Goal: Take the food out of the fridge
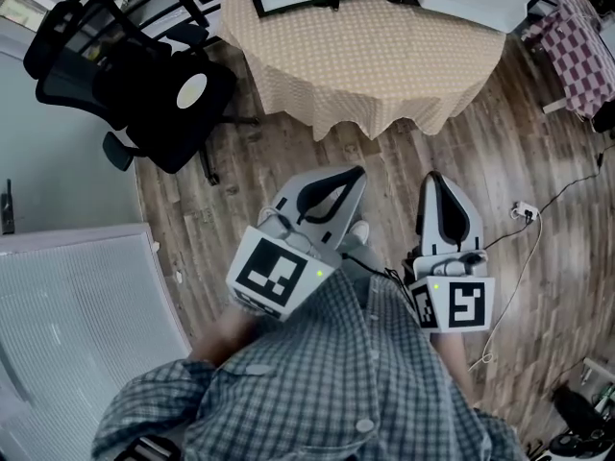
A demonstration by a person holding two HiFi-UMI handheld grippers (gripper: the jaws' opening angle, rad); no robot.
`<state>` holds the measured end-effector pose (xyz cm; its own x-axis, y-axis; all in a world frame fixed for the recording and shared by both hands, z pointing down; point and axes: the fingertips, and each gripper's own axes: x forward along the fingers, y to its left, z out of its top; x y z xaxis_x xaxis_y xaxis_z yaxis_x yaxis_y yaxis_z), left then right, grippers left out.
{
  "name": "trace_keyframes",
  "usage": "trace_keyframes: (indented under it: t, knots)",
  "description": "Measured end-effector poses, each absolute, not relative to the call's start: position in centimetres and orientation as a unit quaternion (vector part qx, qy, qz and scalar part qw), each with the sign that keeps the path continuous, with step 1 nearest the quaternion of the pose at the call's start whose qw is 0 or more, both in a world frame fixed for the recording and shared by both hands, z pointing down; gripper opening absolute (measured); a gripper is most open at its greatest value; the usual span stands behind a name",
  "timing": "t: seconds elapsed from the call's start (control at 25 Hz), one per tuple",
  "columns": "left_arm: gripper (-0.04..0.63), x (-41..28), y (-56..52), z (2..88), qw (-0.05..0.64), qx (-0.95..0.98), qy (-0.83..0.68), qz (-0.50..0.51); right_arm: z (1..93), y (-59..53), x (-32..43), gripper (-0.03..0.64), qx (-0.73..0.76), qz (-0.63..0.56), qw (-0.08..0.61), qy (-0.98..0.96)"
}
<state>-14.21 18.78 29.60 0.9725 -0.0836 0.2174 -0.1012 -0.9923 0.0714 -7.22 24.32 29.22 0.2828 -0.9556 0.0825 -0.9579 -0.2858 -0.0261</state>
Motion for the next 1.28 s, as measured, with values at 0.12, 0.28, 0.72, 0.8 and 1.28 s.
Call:
trace_keyframes:
  t: [0.12, 0.28, 0.72, 0.8, 1.28]
  knots:
    - [0.005, -11.8, 18.7, 29.7, 0.045, 0.992, -0.048, 0.107, 29.3, 24.3, -4.5, 0.011, 0.803, 0.038, 0.016, -0.595]
    - [0.005, -8.3, 18.5, 29.8, 0.029, 0.993, -0.046, 0.102, 29.1, 24.4, -0.5, 0.011, 0.808, 0.027, 0.018, -0.588]
    - [0.005, -2.9, 17.4, 30.1, 0.035, 0.993, -0.062, 0.089, 29.5, 24.7, 5.8, 0.011, 0.814, 0.018, 0.027, -0.580]
    - [0.005, -2.2, 17.3, 30.2, 0.036, 0.993, -0.066, 0.091, 29.7, 24.8, 6.4, 0.011, 0.813, 0.022, 0.027, -0.582]
    - [0.005, -0.2, 15.6, 31.2, 0.041, 0.990, -0.083, 0.110, 30.7, 23.2, 9.0, 0.011, 0.806, 0.037, 0.019, -0.590]
